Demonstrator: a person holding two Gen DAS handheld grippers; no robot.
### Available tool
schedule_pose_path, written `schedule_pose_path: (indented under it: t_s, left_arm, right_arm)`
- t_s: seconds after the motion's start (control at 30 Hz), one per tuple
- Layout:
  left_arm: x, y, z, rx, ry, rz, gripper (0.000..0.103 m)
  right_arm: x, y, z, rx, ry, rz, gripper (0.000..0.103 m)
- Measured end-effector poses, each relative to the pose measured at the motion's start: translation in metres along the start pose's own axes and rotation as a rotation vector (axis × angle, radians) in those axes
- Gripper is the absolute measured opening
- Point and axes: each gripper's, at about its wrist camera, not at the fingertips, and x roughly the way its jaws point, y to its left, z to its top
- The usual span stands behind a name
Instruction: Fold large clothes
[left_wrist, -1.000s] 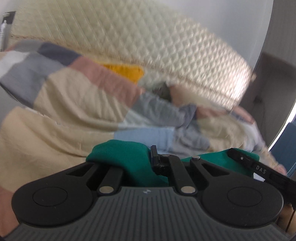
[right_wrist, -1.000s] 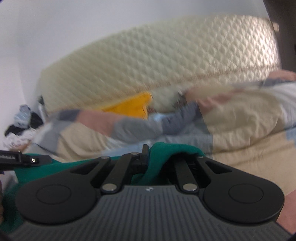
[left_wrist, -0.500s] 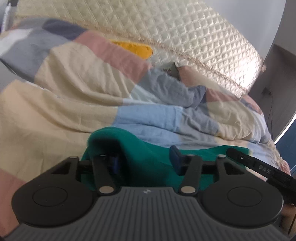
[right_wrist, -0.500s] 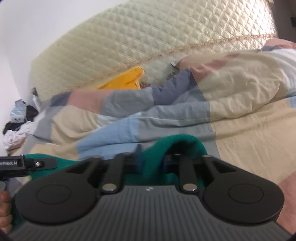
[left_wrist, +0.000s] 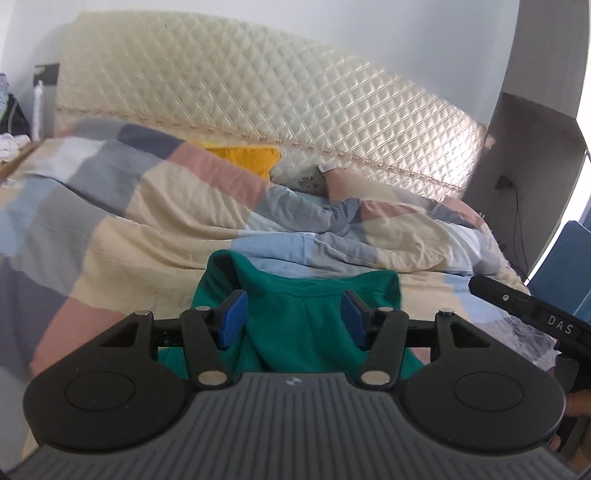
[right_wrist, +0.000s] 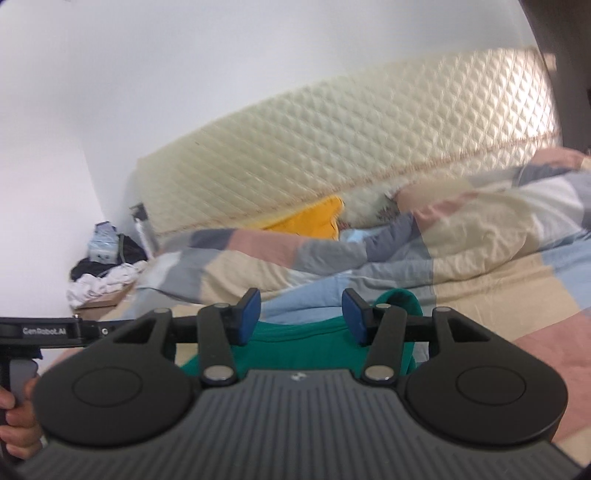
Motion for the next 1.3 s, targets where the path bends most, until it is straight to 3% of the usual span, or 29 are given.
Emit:
schedule_pose_path:
  t_s: [0.3,0.57,0.77,1.0,1.13,1.2,1.3]
  left_arm:
    - [-0.131,-0.04,-0.039,0.011,-0.058,-0.017,0.062]
    - [-0.182,-0.07,-0.086,0.035,-0.051,-0.042,0.062]
    - [-0.187,-0.083,-0.123,0.051,-0.022,-0.048,0.062]
    - [-0.169,-0.087,-0.161,0.078,0.002,-0.029,0.062]
    - [-0.136,-0.087,-0.166,0.08,0.052,0.0,0.063]
    - [-0.114,-0.086,-0.161,0.067,0.078,-0.003,0.07]
    - [-0.078,-0.089,-0.148,0.09,0.117,-0.007,0.075]
  right_arm:
    - [-0.11,0.049,-0.004,-0.073,-0.023,0.016,0.053]
    - [-0.173,0.06,-0.034,-0.091,-0.016,-0.001,0.053]
    - [-0.198,0.048,-0.066,-0.073,-0.003,-0.03,0.053]
    - [-0.2,0.036,-0.098,-0.041,0.052,-0.073,0.053]
    - [-0.192,0.034,-0.104,-0.026,0.068,-0.091,0.053]
    - [-0.188,0.03,-0.106,-0.008,0.077,-0.095,0.053]
    - [-0.182,0.022,-0.114,0.019,0.086,-0.097,0.061]
